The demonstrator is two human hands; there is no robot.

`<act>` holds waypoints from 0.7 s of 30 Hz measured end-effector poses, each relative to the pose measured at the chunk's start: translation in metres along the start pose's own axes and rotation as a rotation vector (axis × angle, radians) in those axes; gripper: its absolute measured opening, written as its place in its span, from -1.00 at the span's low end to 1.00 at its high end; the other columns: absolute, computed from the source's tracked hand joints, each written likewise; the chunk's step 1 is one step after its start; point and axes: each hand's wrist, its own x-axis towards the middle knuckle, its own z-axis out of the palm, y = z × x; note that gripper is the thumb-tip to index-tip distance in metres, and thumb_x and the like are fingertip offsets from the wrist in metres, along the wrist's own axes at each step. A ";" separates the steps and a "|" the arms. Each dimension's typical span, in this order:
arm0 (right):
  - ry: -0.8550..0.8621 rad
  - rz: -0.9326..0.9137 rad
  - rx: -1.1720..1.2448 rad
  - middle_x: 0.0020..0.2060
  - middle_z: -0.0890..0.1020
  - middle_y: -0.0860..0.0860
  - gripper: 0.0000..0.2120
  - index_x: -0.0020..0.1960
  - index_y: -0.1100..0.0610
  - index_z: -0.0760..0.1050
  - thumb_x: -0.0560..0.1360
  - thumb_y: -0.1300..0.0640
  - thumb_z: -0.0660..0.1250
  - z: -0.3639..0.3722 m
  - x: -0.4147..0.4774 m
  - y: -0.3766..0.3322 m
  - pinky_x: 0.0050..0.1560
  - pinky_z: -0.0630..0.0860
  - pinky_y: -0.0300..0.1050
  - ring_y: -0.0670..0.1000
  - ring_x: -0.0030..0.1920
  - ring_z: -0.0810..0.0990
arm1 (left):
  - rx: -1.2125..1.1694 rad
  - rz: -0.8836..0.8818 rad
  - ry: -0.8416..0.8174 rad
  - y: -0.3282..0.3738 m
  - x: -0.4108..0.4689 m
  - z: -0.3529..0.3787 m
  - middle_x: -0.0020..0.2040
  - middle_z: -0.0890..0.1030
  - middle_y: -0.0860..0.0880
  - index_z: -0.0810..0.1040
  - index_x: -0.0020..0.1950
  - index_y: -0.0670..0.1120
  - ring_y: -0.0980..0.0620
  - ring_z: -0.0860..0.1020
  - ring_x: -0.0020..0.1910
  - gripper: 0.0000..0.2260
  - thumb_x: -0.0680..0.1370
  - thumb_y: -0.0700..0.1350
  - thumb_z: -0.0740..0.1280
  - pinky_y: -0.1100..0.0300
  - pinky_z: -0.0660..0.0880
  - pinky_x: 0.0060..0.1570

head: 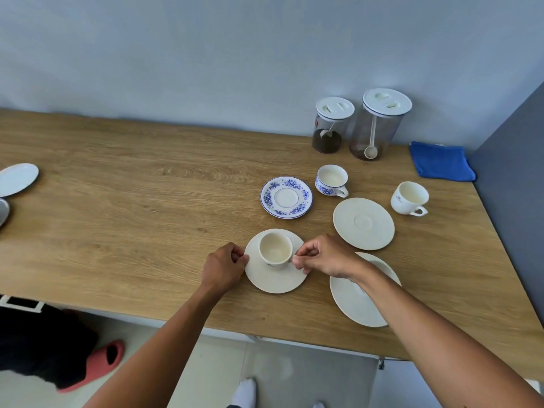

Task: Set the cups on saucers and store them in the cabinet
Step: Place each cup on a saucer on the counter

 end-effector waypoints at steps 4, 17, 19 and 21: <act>-0.014 0.034 0.037 -0.18 0.75 0.06 -0.81 -0.05 0.18 0.65 0.47 0.06 0.51 -0.001 -0.001 0.000 -0.09 0.55 -0.30 -0.06 -0.26 0.71 | 0.010 0.018 -0.003 -0.001 -0.001 -0.001 -0.26 0.58 0.12 0.57 -0.08 0.01 0.08 0.54 -0.21 -0.95 0.51 -0.07 0.41 0.21 0.37 -0.19; 0.071 0.091 -0.030 -0.06 0.71 -0.08 -0.57 0.13 -0.04 0.59 0.37 -0.23 0.51 -0.033 -0.002 0.006 -0.06 0.48 -0.25 -0.14 -0.01 0.66 | -0.024 0.009 -0.011 0.004 0.020 -0.013 -0.27 0.59 0.05 0.60 -0.06 -0.08 0.19 0.52 -0.28 -0.91 0.54 -0.07 0.37 0.36 0.34 -0.33; 0.145 0.096 -0.043 -0.04 0.69 -0.07 -0.59 0.13 -0.03 0.59 0.38 -0.22 0.51 -0.048 0.002 0.011 -0.08 0.47 -0.25 -0.13 0.00 0.65 | -0.039 0.000 0.002 0.011 0.033 -0.016 -0.29 0.58 0.05 0.60 -0.04 -0.09 0.13 0.51 -0.31 -0.90 0.55 -0.07 0.37 0.31 0.37 -0.34; 0.232 0.113 -0.045 -0.03 0.68 -0.07 -0.60 0.14 -0.02 0.58 0.41 -0.20 0.49 -0.063 0.010 0.017 -0.06 0.49 -0.19 -0.08 -0.01 0.65 | -0.044 -0.005 0.007 0.020 0.048 -0.017 -0.29 0.57 0.04 0.60 -0.03 -0.09 0.06 0.53 -0.29 -0.89 0.55 -0.06 0.37 0.23 0.40 -0.29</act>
